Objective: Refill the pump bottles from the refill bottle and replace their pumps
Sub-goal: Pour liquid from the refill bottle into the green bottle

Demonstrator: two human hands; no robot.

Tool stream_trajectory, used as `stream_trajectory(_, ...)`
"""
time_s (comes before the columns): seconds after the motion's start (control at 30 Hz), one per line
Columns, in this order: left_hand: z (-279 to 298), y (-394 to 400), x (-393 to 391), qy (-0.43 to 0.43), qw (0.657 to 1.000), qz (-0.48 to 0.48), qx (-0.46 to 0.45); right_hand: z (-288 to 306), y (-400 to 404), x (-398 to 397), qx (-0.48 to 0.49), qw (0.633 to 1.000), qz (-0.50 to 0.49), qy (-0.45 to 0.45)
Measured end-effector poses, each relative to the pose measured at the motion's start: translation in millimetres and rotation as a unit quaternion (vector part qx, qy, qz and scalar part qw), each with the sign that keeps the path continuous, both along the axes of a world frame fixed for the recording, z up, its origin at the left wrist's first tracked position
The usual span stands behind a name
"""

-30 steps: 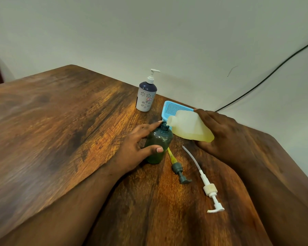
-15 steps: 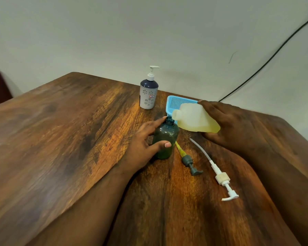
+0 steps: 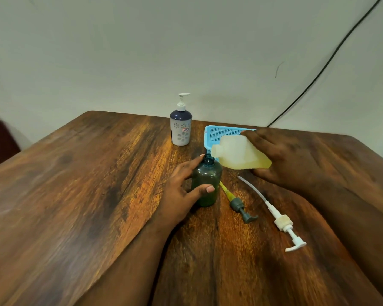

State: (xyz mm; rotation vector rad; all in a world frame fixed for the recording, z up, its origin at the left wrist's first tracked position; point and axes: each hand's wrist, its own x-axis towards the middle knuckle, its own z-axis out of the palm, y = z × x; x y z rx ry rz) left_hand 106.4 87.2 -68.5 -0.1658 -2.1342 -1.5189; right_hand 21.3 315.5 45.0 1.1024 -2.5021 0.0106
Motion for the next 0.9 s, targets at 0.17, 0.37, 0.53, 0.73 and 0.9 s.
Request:
stream_trajectory(0.17, -0.2, 0.2, -0.2, 0.003, 1.0, 0.0, 0.006, -0.1, -0.4, -0.6, 0.003, 1.0, 0.001, 0.001)
stream_trajectory(0.37, -0.1, -0.8, -2.0, 0.001, 1.0, 0.0, 0.002, 0.9, -0.4, -0.1, 0.003, 1.0, 0.004, 0.007)
stream_trajectory(0.53, 0.8, -0.4, -1.0, 0.005, 1.0, 0.006, -0.003, 2.6, -1.8, 1.2, 0.007, 1.0, 0.005, 0.01)
stream_trajectory(0.73, 0.0, -0.8, -1.3, 0.0, 1.0, 0.006, -0.001, 2.7, -2.4, 2.4, 0.008, 1.0, 0.002, 0.008)
stream_trajectory(0.9, 0.0, -0.6, -1.6, 0.0, 1.0, 0.009, -0.006, 1.9, -1.7, 1.8, 0.012, 1.0, -0.001, 0.006)
